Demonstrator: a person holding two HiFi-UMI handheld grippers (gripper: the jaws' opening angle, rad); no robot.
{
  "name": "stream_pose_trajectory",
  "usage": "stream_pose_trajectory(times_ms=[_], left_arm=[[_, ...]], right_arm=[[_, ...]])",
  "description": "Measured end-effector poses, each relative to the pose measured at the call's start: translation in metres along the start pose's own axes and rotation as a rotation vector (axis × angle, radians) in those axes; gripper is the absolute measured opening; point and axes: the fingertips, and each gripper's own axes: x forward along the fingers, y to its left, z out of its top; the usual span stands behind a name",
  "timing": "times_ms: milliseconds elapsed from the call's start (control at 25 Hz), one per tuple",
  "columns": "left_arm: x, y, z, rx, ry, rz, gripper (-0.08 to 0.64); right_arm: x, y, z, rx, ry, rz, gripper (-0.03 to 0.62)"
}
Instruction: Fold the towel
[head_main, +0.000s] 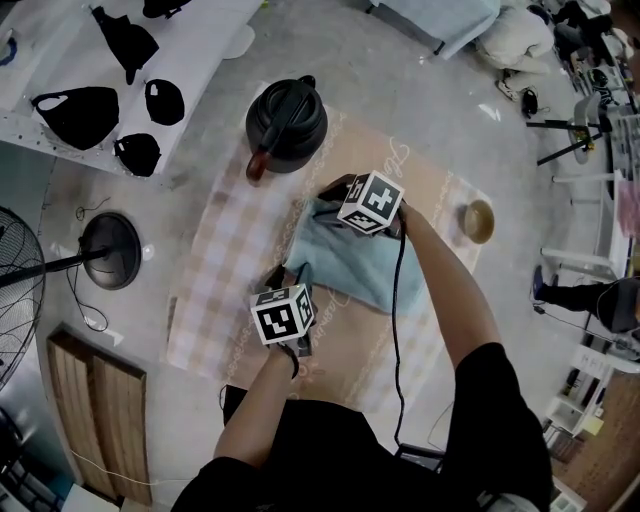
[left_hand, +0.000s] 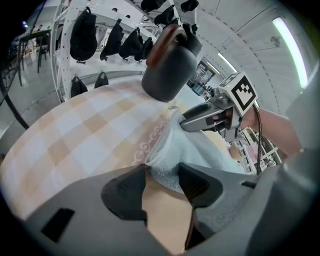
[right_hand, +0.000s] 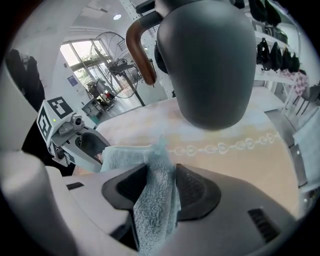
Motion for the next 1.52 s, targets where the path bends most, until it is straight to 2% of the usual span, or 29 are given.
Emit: stream_pose_trajectory(times_ms=[240,320,520,640,760,880,1000,1120,1240,1400,1520], left_arm=[[0.0,0.011,0.0,0.016,-0.023,0.067,0.127],[0.0,0.013,-0.001,0.027,-0.015,0.061,0.106],[-0.002,0.014,0.001,0.062,-0.008,0.03,0.055],[-0.007,0.021,0.008,0.079,-0.01,0.029,0.049],[-0.013,0.038,0.021,0.102,-0.015,0.026,0.046],[-0.022,0.061,0.039,0.156,-0.021,0.032,0.041],[-0.028,0.074,0.048,0.25,0.016,0.003,0.04],[-0.03,0.075,0.046,0.318,0.053,-0.022,0.04],[-0.031,0.073,0.043,0.368,0.053,0.008,0.037],[-0.032,0.064,0.041,0.425,0.035,0.031,0.034],[-0.035,0.061,0.041,0.45,0.026,0.027,0.034]], right_arm=[[0.0,-0.001,0.001,0.018,-0.042,-0.004,0.172],[0.001,0.001,0.0,0.02,-0.044,-0.004,0.142],[0.003,0.005,0.0,0.028,-0.036,-0.004,0.116],[0.004,0.009,0.001,0.019,-0.031,-0.022,0.097],[0.004,0.013,0.007,0.027,-0.071,-0.046,0.091],[0.006,0.021,0.02,0.06,-0.146,-0.056,0.08],[0.011,0.026,0.027,0.1,-0.184,-0.05,0.081],[0.013,0.027,0.032,0.088,-0.187,-0.051,0.122],[0.015,0.026,0.042,0.055,-0.181,-0.021,0.148],[0.021,0.022,0.046,0.013,-0.121,-0.008,0.158],[0.027,0.021,0.048,0.038,-0.123,0.026,0.158]])
